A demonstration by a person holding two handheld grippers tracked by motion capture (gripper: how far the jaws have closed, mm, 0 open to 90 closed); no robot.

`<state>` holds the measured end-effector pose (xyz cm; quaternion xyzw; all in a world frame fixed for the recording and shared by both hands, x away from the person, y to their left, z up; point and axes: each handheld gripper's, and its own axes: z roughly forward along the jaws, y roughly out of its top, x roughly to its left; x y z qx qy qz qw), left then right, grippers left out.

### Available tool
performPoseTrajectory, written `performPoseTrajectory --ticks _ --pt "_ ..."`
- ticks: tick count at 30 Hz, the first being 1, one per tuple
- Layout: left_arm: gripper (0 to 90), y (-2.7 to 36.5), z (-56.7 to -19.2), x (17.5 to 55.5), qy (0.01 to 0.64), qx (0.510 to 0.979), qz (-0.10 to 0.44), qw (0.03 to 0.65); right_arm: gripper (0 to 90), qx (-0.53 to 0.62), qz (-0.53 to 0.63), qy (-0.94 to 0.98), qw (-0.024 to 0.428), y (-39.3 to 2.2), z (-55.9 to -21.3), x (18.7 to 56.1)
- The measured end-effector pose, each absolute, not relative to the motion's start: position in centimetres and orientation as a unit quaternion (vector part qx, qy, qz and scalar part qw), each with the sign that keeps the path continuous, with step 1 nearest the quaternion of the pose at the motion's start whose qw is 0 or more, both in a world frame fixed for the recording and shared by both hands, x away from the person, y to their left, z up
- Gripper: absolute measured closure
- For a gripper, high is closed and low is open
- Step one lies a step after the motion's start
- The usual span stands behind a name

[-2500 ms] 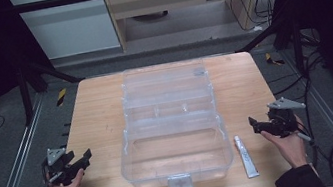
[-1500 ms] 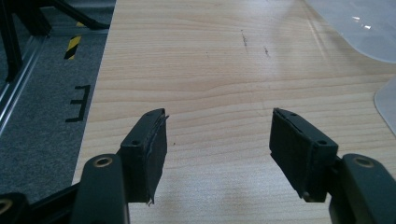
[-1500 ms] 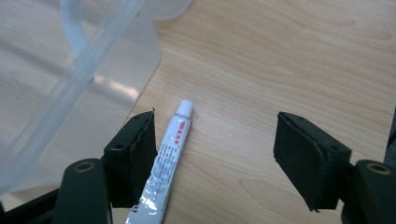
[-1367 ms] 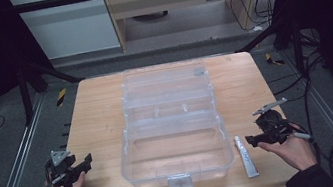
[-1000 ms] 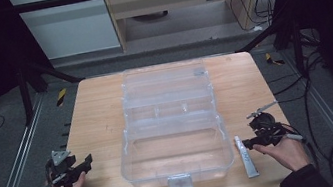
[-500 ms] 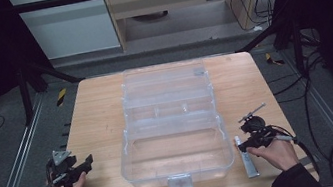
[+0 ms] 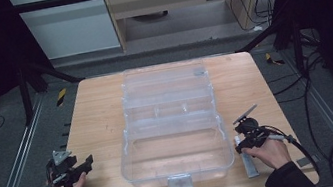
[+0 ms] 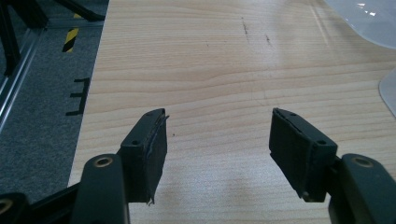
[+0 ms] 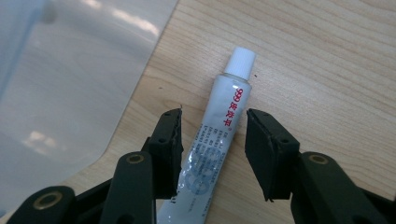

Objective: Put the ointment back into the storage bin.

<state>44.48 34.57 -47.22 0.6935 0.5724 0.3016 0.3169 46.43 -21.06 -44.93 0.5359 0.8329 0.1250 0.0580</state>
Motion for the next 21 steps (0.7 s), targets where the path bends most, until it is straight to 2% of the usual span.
performPoseTrajectory --ticks 18,21 --pt "37.3 34.6 -47.3 44.5 0.572 0.697 0.300 0.313 65.2 0.542 0.094 0.834 0.044 -20.5 -46.2 47.4" --pt "37.4 34.5 -47.2 44.5 0.572 0.695 0.301 0.314 69.2 0.536 0.089 0.839 0.039 -20.3 -46.4 47.5"
